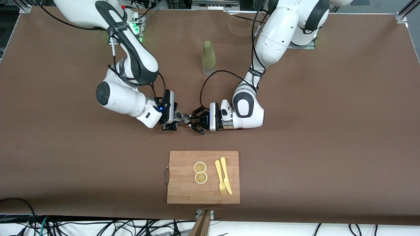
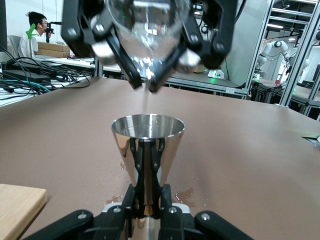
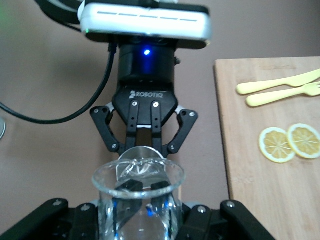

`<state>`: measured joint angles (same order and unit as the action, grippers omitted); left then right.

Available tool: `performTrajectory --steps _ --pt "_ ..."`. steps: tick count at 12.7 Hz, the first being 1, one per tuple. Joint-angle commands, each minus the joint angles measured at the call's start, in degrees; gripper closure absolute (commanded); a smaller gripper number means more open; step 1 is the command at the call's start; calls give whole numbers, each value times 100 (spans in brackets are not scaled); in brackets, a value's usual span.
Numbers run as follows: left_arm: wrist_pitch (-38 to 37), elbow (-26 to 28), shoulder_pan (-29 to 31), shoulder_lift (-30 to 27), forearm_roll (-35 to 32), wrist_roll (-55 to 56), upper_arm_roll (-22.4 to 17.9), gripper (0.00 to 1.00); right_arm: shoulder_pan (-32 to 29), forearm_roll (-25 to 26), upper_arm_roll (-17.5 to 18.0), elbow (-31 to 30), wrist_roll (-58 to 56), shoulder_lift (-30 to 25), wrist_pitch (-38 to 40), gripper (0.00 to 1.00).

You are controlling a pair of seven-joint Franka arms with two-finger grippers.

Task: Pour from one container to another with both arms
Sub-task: 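Tilt the glass cup with the right gripper, pouring into the jigger, then move the glass cup back with the right gripper while the left gripper withdraws the jigger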

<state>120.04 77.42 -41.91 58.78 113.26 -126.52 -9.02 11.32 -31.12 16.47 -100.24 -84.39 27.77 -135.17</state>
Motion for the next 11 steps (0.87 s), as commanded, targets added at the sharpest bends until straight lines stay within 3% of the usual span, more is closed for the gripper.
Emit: performTrajectory --steps 1,6,8,11 --pt "186 -17 -10 -77 232 -373 -3 100 -68 -700 5 -101 -164 -228 -53 90" --pt "-181 456 358 -410 206 -794 -12 100 -296 -3177 -152 -303 -2104 -237 375 90" --pt "-541 781 569 -586 145 -944 -29 100 -323 -3514 -530 -321 -2651 -237 1007 90" --pt "-998 1090 1017 -788 -513 -1102 -29 100 -516 -3515 -1249 -330 -3467 -194 2184 90"
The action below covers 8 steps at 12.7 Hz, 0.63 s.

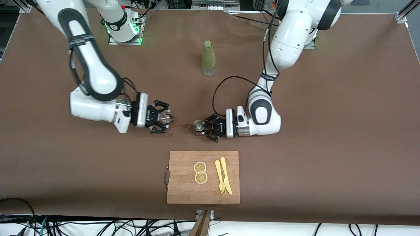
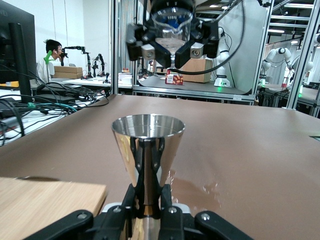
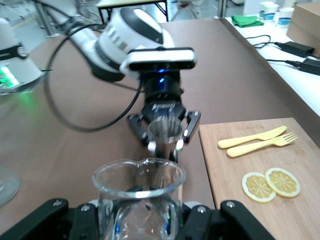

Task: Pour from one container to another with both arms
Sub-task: 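Move the glass cup back with the right gripper while the left gripper withdraws the jigger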

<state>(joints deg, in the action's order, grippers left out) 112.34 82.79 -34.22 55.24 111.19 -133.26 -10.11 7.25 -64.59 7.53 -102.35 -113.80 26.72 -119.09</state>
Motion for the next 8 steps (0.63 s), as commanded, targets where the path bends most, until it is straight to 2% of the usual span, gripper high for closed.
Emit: performTrajectory --steps 1,3,6,8 --pt "-456 667 432 -461 -448 -577 79 100 -127 -176 -671 -110 -842 68 1007 89" --pt "-1097 939 880 -505 -746 -885 70 100 -293 -509 -1042 -110 -1553 524 1720 87" --pt "-1932 1151 1662 -541 -1633 -1141 0 100 -584 -554 -1436 -162 -2574 1123 2442 87" --pt "-2574 1160 2093 -541 -2222 -1176 -254 100 -794 -493 -1727 -277 -3154 1369 2636 87"
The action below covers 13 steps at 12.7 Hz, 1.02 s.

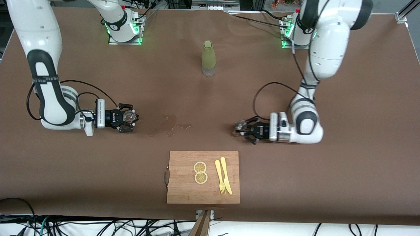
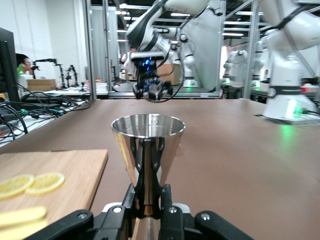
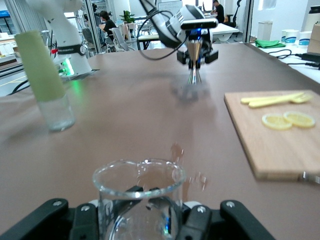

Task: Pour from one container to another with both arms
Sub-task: 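Move the glass cup back with the right gripper while the left gripper withdraws the jigger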

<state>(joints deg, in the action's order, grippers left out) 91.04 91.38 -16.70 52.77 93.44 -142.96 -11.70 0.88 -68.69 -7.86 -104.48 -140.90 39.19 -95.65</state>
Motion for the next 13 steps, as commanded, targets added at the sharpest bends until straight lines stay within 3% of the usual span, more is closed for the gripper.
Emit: performTrajectory --steps 1,4,9,10,11,12,13 --pt "-734 292 543 -293 -763 -215 -227 100 -228 -84 -259 -64 -839 315 318 87" --pt "-1421 283 1420 -284 -1581 -696 -281 100 -317 -136 -295 -55 -1492 756 345 87" --pt "-1914 240 2758 -267 -2760 -1382 -403 100 -334 -391 -304 121 -1721 1284 539 86" --pt "-1993 240 2855 -249 -2814 -1566 -508 100 -334 -382 -304 121 -1713 1258 538 57" --pt "-2090 240 2908 -206 -2875 -1708 -614 100 -343 -339 -304 121 -1713 1240 512 7" --pt "-2143 222 2944 -162 -2893 -1874 -684 100 -334 -234 -356 112 -1695 1231 486 0" --pt "-2161 222 2961 -118 -2946 -2067 -694 100 -334 -120 -443 104 -1669 1205 477 0"
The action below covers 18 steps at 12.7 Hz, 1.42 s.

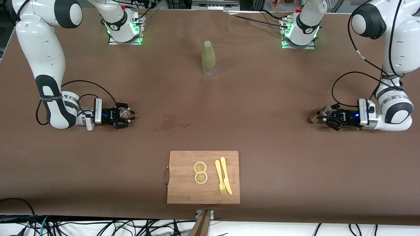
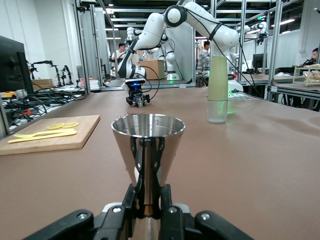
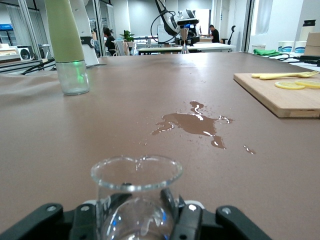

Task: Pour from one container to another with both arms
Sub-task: 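Move the glass cup back with the right gripper while the left gripper withdraws the jigger, then set down the glass cup with the right gripper while the left gripper lowers the jigger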

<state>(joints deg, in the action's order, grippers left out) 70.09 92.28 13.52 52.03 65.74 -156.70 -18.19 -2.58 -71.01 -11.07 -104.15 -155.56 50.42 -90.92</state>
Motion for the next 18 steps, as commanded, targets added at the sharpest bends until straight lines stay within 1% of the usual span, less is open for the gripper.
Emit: performTrajectory --steps 1,2,5,6,7,10,12,14,15,16,18 --pt "-66 132 -17 -9 -201 -870 -53 100 3 236 -193 62 -168 38 4 0" --pt "-66 132 1 44 -202 -924 -96 100 -23 359 -254 53 -132 -32 22 0" --pt "-110 123 10 202 -289 -1134 -202 100 -120 631 -272 44 -45 -182 4 0" --pt "-110 115 10 272 -290 -1144 -254 100 -155 763 -307 9 95 -312 -5 0" --pt "-110 97 10 351 -298 -1161 -255 100 -190 903 -386 -87 305 -531 -92 0" --pt "-101 88 10 474 -298 -1240 -264 100 -270 1448 -387 -657 1446 -1524 -680 0" --pt "-75 79 10 597 -290 -1345 -264 100 -261 1537 -387 -729 2080 -1868 -769 0" --pt "-57 71 10 633 -290 -1329 -264 100 -235 1983 -387 -755 3097 -2341 -936 1" --pt "-49 71 10 633 -298 -1302 -299 88 -191 2203 -395 -764 3685 -2570 -936 1" --pt "-22 -51 10 650 -333 -1276 -299 1 -173 2458 -396 -747 4265 -2799 -997 1" --pt "-31 -376 10 598 -614 -638 -308 0 -85 3011 -387 -712 5443 -3177 -1138 1"
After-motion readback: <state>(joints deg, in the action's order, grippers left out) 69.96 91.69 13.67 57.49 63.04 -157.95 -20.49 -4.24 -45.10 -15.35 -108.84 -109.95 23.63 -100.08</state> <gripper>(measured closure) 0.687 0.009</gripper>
